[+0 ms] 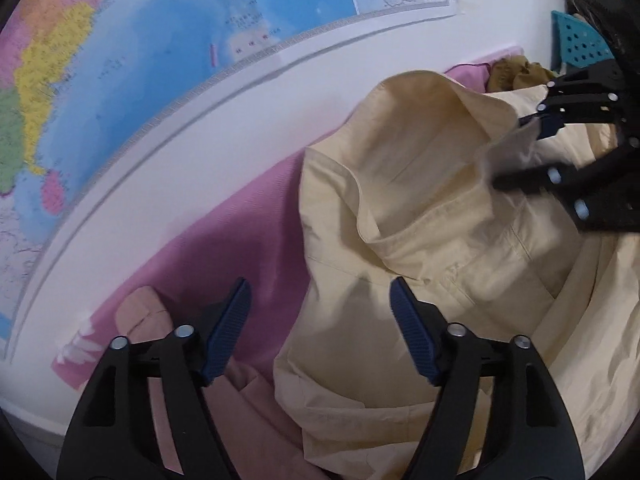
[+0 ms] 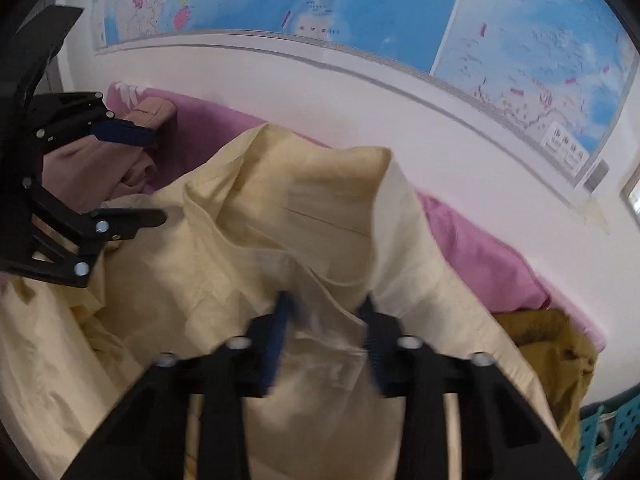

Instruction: Fold large clothes

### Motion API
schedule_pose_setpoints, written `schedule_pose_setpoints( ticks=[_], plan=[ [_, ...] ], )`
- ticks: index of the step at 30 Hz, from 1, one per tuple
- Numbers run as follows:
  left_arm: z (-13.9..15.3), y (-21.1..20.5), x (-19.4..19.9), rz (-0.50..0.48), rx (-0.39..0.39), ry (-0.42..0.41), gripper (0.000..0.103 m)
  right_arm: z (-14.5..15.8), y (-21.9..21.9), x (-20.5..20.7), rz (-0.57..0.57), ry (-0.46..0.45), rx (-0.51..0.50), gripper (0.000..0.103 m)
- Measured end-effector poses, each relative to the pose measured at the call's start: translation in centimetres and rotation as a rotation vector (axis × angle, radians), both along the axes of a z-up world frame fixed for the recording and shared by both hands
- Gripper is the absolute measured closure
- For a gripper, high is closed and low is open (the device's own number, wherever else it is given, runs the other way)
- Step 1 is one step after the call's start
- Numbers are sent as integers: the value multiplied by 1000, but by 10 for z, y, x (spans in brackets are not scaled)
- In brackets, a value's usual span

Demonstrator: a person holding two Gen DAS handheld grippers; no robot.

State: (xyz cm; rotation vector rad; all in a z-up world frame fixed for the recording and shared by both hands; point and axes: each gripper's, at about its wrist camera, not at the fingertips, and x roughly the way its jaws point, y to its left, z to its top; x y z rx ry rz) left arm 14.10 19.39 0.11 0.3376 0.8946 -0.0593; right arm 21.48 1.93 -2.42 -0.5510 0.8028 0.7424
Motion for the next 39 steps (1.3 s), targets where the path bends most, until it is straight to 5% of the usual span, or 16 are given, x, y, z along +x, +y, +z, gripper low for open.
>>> schedule_pose_setpoints(
  ticks=[2, 5, 13, 25, 30, 34, 37, 39],
  plan=[
    [-6, 5, 5, -22, -39, 48, 22, 2, -6, 4, -2, 28, 24, 89],
    [-12, 10, 6, -7, -42, 69, 22, 15, -15, 12, -27, 62, 96, 91],
    [7, 28, 7, 6, -75, 35, 22, 71, -16, 16, -76, -41, 214, 99],
    [-1, 34, 25, 31, -47, 68, 22, 59, 2, 63, -161, -40, 221, 100],
    [-12, 33, 29, 77, -12, 75, 26, 12, 14, 81, -199, -11, 140, 99],
    [-7, 39, 29, 128, 25, 52, 30, 6, 6, 75, -216, -14, 112, 91],
    [12, 41, -3, 142, 25, -17, 29, 44, -25, 50, -235, -58, 160, 38],
    [22, 43, -25, 139, -1, -39, 29, 72, -53, 21, -201, -102, 180, 39]
  ],
)
